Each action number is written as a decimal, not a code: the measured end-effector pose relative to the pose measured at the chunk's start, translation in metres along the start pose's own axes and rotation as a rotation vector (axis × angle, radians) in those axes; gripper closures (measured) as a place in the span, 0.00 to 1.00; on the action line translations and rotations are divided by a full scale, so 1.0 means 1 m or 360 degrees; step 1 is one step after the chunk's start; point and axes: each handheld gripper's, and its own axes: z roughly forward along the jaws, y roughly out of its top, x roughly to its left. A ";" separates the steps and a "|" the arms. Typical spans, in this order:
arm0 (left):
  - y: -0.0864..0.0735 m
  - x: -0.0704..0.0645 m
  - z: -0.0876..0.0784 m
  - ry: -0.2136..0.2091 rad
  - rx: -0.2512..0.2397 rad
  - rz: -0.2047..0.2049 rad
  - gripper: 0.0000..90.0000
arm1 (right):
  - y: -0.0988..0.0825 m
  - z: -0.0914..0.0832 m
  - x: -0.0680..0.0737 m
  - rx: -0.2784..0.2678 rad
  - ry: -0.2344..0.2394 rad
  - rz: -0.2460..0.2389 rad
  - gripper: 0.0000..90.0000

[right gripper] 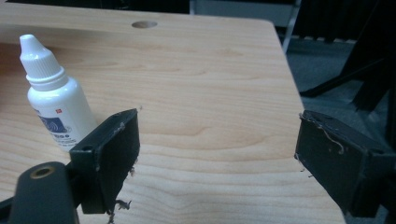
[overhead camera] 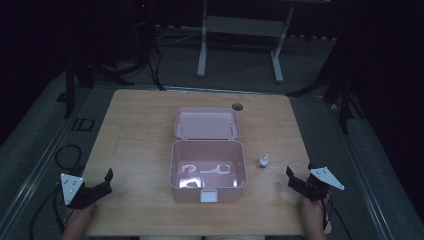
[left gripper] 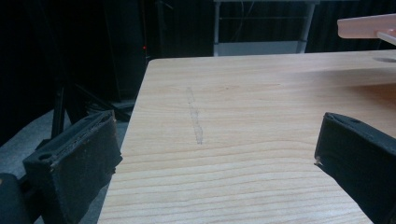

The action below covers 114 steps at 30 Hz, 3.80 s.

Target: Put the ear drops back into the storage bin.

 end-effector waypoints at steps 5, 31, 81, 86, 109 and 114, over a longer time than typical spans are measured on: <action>0.000 0.000 0.000 -0.0002 -0.0001 0.0000 0.00 | 0.004 0.005 -0.005 0.0212 0.0127 0.0053 0.15; 0.000 0.000 0.000 -0.0014 -0.0006 0.0003 0.00 | 0.029 0.007 0.007 0.0903 0.0330 -0.0200 0.14; 0.000 0.000 -0.001 -0.0020 -0.0007 0.0005 0.00 | 0.080 0.039 0.031 0.1840 0.0473 -0.0525 0.18; 0.000 0.000 -0.001 -0.0020 -0.0007 0.0006 0.00 | 0.094 0.054 0.037 0.1812 0.0467 -0.0487 0.18; 0.000 0.000 -0.001 -0.0030 -0.0010 0.0010 0.00 | 0.120 0.111 0.085 0.1806 0.0542 -0.0499 0.21; 0.000 0.000 -0.001 -0.0031 -0.0011 0.0011 0.00 | 0.119 0.121 0.089 0.1821 0.0511 -0.0507 0.24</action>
